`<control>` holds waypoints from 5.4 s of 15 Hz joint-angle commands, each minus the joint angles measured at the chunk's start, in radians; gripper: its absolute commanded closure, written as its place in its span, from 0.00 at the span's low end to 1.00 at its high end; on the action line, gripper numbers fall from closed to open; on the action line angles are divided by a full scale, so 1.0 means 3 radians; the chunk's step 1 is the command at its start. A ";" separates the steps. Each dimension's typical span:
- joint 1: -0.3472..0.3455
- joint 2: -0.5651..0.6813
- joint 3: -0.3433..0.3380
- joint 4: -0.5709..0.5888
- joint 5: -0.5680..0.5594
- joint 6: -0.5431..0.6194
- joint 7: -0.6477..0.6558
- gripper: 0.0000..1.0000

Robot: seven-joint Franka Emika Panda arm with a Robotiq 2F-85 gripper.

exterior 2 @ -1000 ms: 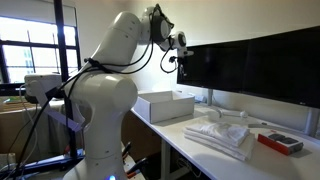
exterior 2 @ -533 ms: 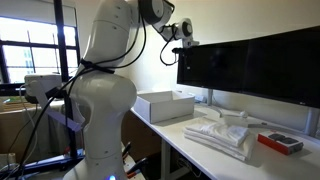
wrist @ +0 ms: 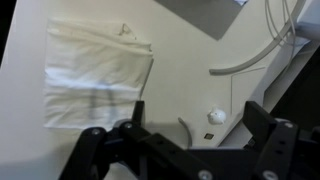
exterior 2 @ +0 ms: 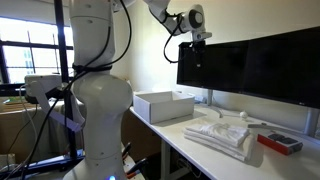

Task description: Pick up three towel from the table and put it in the box.

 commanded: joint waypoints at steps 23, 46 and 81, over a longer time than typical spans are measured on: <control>-0.1296 -0.0686 -0.0438 -0.2134 0.0956 0.2077 -0.1897 0.00; -0.1329 -0.0544 -0.0678 -0.2839 0.1748 0.2364 -0.2851 0.00; -0.1262 0.0520 -0.0554 -0.1980 0.2879 0.2436 -0.3971 0.00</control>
